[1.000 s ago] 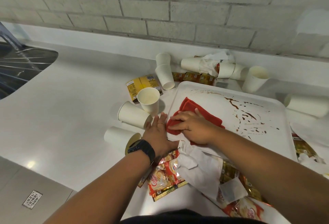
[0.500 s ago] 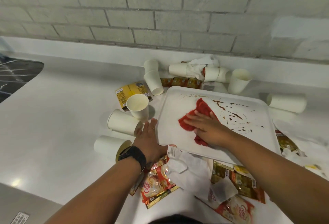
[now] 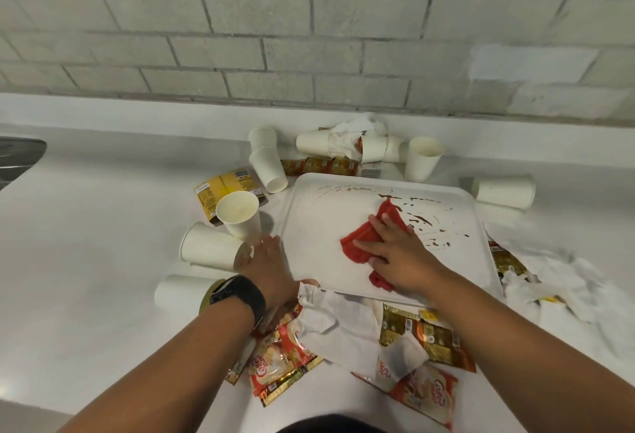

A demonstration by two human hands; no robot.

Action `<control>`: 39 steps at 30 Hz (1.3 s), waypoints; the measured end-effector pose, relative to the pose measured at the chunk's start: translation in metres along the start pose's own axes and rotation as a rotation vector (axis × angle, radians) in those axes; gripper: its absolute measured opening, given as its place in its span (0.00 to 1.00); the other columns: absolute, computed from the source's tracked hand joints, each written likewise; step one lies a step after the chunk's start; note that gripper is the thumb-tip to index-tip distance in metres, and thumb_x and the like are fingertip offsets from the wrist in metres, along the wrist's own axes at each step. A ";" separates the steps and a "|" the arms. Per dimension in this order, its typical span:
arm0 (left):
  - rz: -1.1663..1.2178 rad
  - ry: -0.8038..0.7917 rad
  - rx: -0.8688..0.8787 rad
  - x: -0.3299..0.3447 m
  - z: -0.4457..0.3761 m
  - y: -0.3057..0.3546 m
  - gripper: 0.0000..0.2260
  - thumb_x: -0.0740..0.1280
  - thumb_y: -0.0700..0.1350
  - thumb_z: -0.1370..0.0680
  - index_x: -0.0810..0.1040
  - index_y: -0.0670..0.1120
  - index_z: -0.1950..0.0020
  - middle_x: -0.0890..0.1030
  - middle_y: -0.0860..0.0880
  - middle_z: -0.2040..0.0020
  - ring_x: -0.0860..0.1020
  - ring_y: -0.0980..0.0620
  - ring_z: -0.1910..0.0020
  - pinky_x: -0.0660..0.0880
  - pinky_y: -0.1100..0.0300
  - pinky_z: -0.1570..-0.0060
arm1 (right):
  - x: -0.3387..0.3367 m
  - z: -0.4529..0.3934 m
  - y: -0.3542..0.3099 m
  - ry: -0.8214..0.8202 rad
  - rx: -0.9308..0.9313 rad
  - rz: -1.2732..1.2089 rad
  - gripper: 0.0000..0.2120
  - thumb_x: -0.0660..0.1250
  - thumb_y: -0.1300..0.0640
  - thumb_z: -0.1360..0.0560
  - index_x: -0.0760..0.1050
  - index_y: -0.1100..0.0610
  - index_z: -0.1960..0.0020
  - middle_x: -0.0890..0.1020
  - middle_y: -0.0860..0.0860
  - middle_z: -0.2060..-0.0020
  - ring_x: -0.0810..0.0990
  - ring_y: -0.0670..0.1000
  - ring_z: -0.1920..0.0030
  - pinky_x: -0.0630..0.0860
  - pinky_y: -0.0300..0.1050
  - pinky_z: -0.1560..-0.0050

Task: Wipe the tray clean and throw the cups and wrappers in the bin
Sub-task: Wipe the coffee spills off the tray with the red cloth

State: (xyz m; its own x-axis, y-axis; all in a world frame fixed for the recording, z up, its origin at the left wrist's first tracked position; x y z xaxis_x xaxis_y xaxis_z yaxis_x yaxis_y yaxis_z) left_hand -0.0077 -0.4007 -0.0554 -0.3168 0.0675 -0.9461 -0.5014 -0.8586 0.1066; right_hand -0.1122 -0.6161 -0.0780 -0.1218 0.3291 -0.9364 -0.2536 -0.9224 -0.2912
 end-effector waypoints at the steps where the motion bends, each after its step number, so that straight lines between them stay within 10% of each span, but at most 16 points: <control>1: -0.058 0.027 0.040 -0.005 0.000 0.007 0.40 0.59 0.63 0.25 0.45 0.44 0.22 0.45 0.43 0.21 0.45 0.44 0.22 0.46 0.46 0.24 | 0.003 0.000 -0.002 -0.009 0.015 -0.009 0.21 0.55 0.49 0.19 0.61 0.35 0.28 0.44 0.45 0.22 0.37 0.50 0.23 0.36 0.59 0.25; 15: -0.007 -0.156 0.243 0.019 -0.027 0.075 0.51 0.61 0.70 0.29 0.39 0.41 0.23 0.39 0.44 0.22 0.42 0.45 0.22 0.48 0.48 0.25 | -0.003 0.035 0.001 -0.012 -0.059 0.017 0.21 0.54 0.53 0.18 0.60 0.41 0.26 0.52 0.42 0.23 0.45 0.47 0.22 0.47 0.52 0.23; 25: -0.062 -0.196 0.263 0.019 -0.028 0.076 0.52 0.60 0.71 0.30 0.39 0.40 0.23 0.39 0.44 0.22 0.42 0.44 0.22 0.49 0.48 0.25 | -0.016 0.013 0.058 0.146 0.458 -0.001 0.24 0.51 0.46 0.20 0.59 0.45 0.24 0.50 0.56 0.22 0.42 0.60 0.23 0.44 0.62 0.25; 31: -0.079 -0.200 0.270 0.006 -0.018 0.082 0.40 0.62 0.51 0.22 0.38 0.39 0.23 0.37 0.43 0.22 0.41 0.44 0.23 0.48 0.48 0.24 | -0.016 -0.022 0.013 0.134 0.252 0.019 0.23 0.50 0.50 0.19 0.61 0.48 0.25 0.55 0.57 0.23 0.48 0.59 0.23 0.46 0.63 0.24; 34: -0.073 -0.196 0.262 0.006 -0.019 0.082 0.43 0.63 0.57 0.23 0.38 0.40 0.23 0.37 0.44 0.22 0.42 0.45 0.22 0.50 0.49 0.24 | -0.009 0.001 0.000 0.081 0.133 -0.005 0.22 0.50 0.53 0.18 0.60 0.49 0.24 0.54 0.53 0.22 0.48 0.56 0.22 0.47 0.58 0.23; 39: -0.141 -0.194 0.285 0.011 -0.021 0.082 0.39 0.60 0.52 0.21 0.37 0.39 0.23 0.36 0.43 0.22 0.42 0.44 0.23 0.51 0.49 0.25 | -0.013 0.048 0.017 0.122 0.299 -0.065 0.25 0.55 0.58 0.19 0.56 0.52 0.23 0.49 0.50 0.22 0.45 0.52 0.22 0.54 0.52 0.24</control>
State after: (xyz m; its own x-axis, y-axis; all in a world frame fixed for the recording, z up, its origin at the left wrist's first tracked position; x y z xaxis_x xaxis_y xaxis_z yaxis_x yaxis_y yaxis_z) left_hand -0.0353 -0.4809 -0.0639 -0.3620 0.2934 -0.8848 -0.7466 -0.6596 0.0867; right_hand -0.1613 -0.6264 -0.0612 0.0152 0.3421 -0.9395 -0.5297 -0.7942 -0.2977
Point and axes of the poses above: each hand's wrist, its own z-axis away from the middle knuckle, its own x-axis out of the palm, y = z × x, the point moved 4 cm from there along -z, towards the middle knuckle
